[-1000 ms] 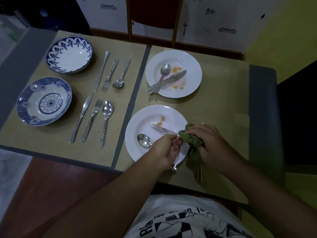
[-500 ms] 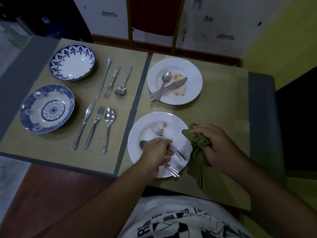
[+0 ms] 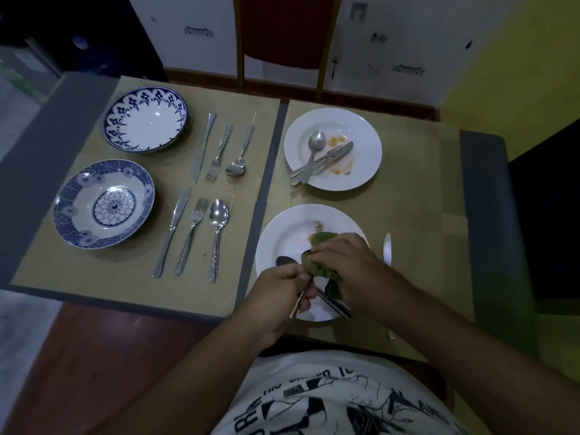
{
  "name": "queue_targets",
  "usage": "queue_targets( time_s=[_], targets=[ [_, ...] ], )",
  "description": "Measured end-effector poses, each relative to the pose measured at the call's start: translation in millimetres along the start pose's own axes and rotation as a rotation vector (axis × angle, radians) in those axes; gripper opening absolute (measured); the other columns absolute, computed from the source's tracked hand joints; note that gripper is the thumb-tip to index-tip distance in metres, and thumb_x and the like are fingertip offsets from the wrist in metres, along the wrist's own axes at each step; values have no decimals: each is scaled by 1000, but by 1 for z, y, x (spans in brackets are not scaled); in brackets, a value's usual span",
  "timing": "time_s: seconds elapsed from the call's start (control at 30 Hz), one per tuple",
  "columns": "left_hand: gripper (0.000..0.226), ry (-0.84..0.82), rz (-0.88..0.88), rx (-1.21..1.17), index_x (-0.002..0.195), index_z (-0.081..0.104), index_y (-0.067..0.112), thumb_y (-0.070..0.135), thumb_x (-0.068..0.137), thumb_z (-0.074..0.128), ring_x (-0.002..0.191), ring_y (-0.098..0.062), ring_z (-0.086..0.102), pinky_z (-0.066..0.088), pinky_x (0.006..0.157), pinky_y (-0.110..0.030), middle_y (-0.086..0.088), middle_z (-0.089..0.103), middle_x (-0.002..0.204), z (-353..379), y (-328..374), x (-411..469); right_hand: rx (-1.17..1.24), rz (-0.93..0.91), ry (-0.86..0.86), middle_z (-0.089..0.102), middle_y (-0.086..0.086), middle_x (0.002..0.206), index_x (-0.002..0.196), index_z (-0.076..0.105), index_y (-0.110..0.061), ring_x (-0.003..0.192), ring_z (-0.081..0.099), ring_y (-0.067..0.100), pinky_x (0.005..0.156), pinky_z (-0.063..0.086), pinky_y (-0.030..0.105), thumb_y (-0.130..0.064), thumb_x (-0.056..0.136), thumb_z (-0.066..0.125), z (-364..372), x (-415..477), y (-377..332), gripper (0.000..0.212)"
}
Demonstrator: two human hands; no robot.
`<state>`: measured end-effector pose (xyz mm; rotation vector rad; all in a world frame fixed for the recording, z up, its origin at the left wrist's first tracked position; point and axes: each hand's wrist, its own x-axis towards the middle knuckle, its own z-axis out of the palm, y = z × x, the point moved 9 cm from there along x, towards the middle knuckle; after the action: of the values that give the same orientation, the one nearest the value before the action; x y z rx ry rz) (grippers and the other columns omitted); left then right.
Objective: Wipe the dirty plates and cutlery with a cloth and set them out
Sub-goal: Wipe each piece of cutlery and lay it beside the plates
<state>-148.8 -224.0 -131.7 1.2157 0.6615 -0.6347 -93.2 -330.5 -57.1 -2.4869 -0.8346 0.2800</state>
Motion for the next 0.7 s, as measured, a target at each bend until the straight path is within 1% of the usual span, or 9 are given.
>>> queue_targets(
  time_s=[0.03,0.07,0.13,0.2,0.3,0.4,0.5,0.63,0.7],
  targets=[
    [26,-17,2,-7,103,75,2,3,102,50,64,-11,59,46,54,-20,-6,64,74,-4,-1,-1,-48,15,19,66,-6,114,107,71,-21,109,50,20,116,6,28,-1,68,58,-1,3,3,46],
    [26,-35,-3,-23,102,76,3,2,102,50,63,-10,59,46,53,-20,-5,65,73,-8,-4,-3,-65,51,5,66,-5,115,107,71,-22,109,51,22,112,3,22,6,64,61,0,7,8,52],
    [27,-71,-27,-83,101,76,4,0,102,50,62,-8,60,45,51,-18,-2,67,71,-12,-9,-5,-85,132,-34,65,-4,120,111,71,-21,113,51,27,95,16,27,11,63,63,3,12,19,58],
    [27,-105,-60,-137,101,76,3,-2,101,49,61,-7,60,45,50,-17,-1,70,73,-15,-13,-8,-130,170,-36,63,-3,123,114,69,-20,115,49,29,82,17,29,9,64,65,4,15,29,58],
    [26,-139,-114,-153,103,75,4,-2,100,50,62,-9,62,44,51,-16,-3,72,80,-18,-13,-9,-115,235,-25,58,2,130,122,65,-15,115,46,32,97,32,38,8,66,66,0,20,43,60],
    [24,-109,-157,-133,111,71,3,6,103,48,62,-10,58,38,51,-19,-8,73,92,-21,-10,-6,-72,310,66,56,8,130,122,64,-13,113,46,35,97,39,42,9,66,70,-12,15,48,60],
    [25,-63,-157,-111,118,68,4,13,105,47,61,-9,55,39,51,-20,-8,74,94,-24,-6,2,35,311,173,50,13,135,124,64,-11,121,41,33,101,32,33,12,73,63,-26,7,40,56],
    [18,-1,-100,-49,111,71,4,2,97,61,64,-13,63,51,52,-23,-9,74,86,-27,-4,12,151,298,81,46,6,141,129,60,-14,130,36,22,104,17,8,14,81,52,-26,3,23,56],
    [16,9,-80,-20,106,73,4,0,93,66,64,-17,68,55,56,-26,-12,76,80,-27,-4,17,207,236,25,48,4,138,133,57,-14,129,39,15,103,18,4,12,83,52,-27,2,8,56]
  ],
)
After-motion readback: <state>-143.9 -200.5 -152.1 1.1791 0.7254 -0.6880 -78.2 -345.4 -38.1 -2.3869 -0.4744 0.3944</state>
